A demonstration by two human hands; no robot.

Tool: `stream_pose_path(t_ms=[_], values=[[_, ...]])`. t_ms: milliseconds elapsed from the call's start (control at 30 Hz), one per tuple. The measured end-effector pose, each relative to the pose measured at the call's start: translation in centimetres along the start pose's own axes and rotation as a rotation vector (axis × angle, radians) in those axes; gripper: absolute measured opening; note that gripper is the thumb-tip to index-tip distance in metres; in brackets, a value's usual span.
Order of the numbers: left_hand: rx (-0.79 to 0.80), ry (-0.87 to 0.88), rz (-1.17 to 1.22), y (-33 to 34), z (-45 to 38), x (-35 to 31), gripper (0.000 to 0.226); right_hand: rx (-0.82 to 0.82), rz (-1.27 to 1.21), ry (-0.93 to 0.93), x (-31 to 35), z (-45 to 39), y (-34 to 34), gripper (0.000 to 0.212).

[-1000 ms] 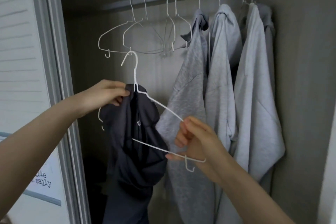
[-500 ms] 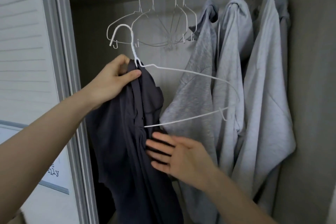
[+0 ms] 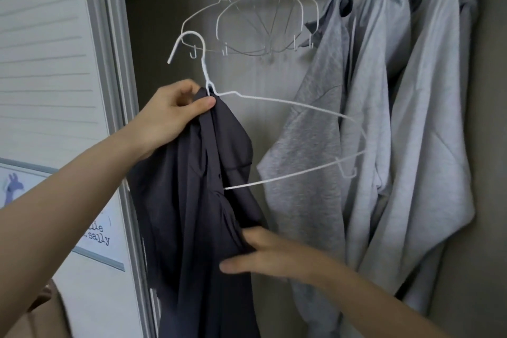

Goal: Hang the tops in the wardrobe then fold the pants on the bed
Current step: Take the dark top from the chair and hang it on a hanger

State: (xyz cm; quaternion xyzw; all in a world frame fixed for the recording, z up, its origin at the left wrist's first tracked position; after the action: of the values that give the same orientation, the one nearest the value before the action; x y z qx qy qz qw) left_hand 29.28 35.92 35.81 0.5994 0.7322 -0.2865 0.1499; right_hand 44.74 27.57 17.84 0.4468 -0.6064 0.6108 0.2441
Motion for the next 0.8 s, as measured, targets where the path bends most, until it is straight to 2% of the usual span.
stream_pose_path(t_ms=[67,133,167,233,400,533,633,800], values=[[0.024,0.063,-0.145,-1.4,0.6,0.5,0.027,-0.023,0.322,-0.063,-1.0,0.7,-0.9,0.033],[0.053,0.094,-0.282,-2.7,1.3,1.4,0.029,-0.107,0.759,-0.069,-2.0,1.4,-2.9,0.022],[0.061,0.1,-0.32,-3.3,1.7,1.8,0.028,-0.159,0.916,-0.06,-2.3,1.8,-4.0,0.023],[0.085,0.093,-0.363,-4.2,2.4,2.9,0.028,-0.258,1.067,-0.084,-2.4,2.2,-5.9,0.034],[0.063,0.121,-0.435,-5.6,3.3,4.7,0.031,-0.425,1.159,-0.322,-0.9,1.7,-8.4,0.041],[0.022,0.22,-0.562,-5.9,3.8,5.2,0.032,-0.358,1.177,-0.377,-0.5,1.7,-9.6,0.043],[0.111,0.278,-0.679,-5.5,4.8,6.0,0.025,-0.354,1.111,-0.416,0.1,2.6,-10.9,0.033],[0.236,0.28,-0.576,-3.0,6.4,6.0,0.015,-0.448,1.054,-0.523,3.8,1.5,-10.1,0.028]])
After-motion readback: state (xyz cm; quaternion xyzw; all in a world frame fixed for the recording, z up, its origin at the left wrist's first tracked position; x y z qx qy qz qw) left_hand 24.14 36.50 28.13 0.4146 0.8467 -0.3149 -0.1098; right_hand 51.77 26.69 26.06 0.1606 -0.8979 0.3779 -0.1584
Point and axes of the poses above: each hand's wrist, its own z-axis away from the middle knuckle, its own y-axis out of the palm, x = y × z, the point moved 4 cm from there along -z, towards the middle knuckle, and after that the axes turned 12 degrees about -x, right-handed, at the moved point
